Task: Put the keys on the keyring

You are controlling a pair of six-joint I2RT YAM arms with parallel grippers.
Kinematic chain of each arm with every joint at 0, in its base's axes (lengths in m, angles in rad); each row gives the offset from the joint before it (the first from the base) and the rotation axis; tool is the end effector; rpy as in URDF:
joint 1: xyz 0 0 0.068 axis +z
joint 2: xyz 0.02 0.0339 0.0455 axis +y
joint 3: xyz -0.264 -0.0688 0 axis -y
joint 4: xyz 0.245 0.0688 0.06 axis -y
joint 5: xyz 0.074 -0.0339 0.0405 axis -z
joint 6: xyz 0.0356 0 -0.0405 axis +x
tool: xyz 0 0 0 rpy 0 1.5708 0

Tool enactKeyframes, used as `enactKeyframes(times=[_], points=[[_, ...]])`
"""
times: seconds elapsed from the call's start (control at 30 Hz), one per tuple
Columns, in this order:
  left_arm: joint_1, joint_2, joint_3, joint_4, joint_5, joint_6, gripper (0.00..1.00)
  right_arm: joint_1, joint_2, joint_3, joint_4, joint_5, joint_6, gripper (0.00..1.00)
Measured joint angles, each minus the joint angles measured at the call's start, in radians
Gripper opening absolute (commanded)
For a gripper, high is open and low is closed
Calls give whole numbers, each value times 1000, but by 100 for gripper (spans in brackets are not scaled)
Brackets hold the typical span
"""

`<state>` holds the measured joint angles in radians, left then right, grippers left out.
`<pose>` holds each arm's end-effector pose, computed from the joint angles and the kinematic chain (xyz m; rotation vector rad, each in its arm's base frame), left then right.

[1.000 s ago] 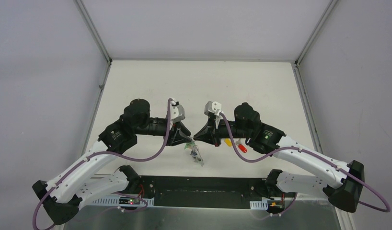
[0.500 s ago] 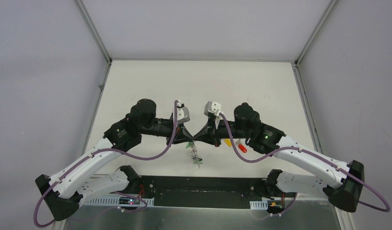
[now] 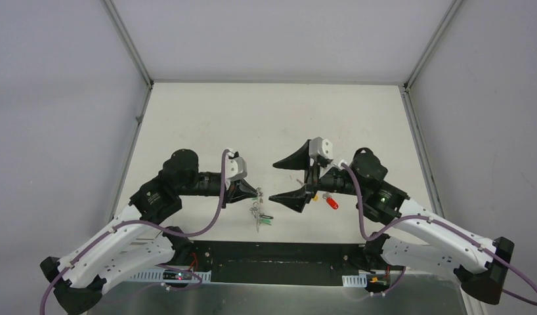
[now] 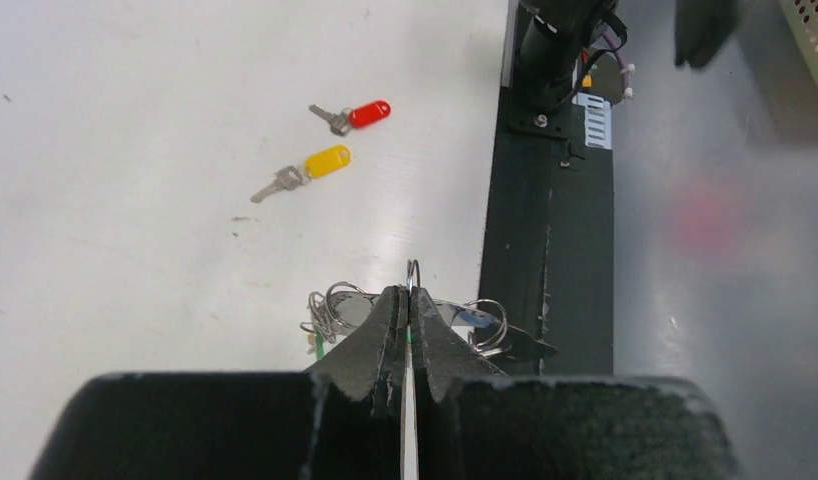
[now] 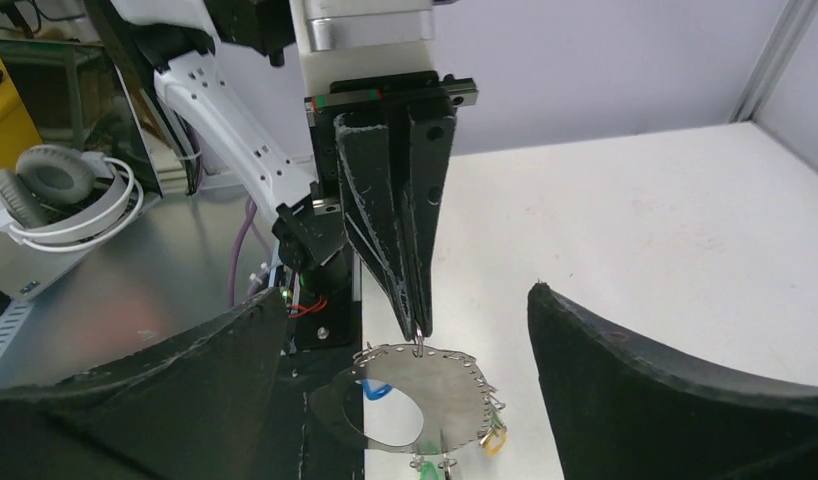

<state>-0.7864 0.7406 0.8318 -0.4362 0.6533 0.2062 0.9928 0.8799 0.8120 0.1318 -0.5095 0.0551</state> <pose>0.0976 -0.1285 0.3391 1.3153 1.4691 -1.0086 0.0975 0.1813 0.3669 -1.1081 1.2144 1.2020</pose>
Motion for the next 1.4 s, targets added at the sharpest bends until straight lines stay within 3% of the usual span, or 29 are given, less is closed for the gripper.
enactKeyframes(times=[0.17,0.47,0.7,0.97,1.2,1.4], points=[[0,-117,-61,83,22,84,0,0,-54,-19,47,26,4,96],[0,-303,-146,158,100,400,0,0,-87,-50,59,39,3,96],[0,-351,-157,175,130,616,0,0,-89,-78,58,32,-1,96],[0,-351,-158,175,137,719,0,0,-89,-85,59,10,-23,93],[0,-351,-159,209,129,636,0,0,-63,-85,59,-23,-35,88],[0,-324,-161,323,0,243,0,0,-23,-85,60,-31,-37,77]])
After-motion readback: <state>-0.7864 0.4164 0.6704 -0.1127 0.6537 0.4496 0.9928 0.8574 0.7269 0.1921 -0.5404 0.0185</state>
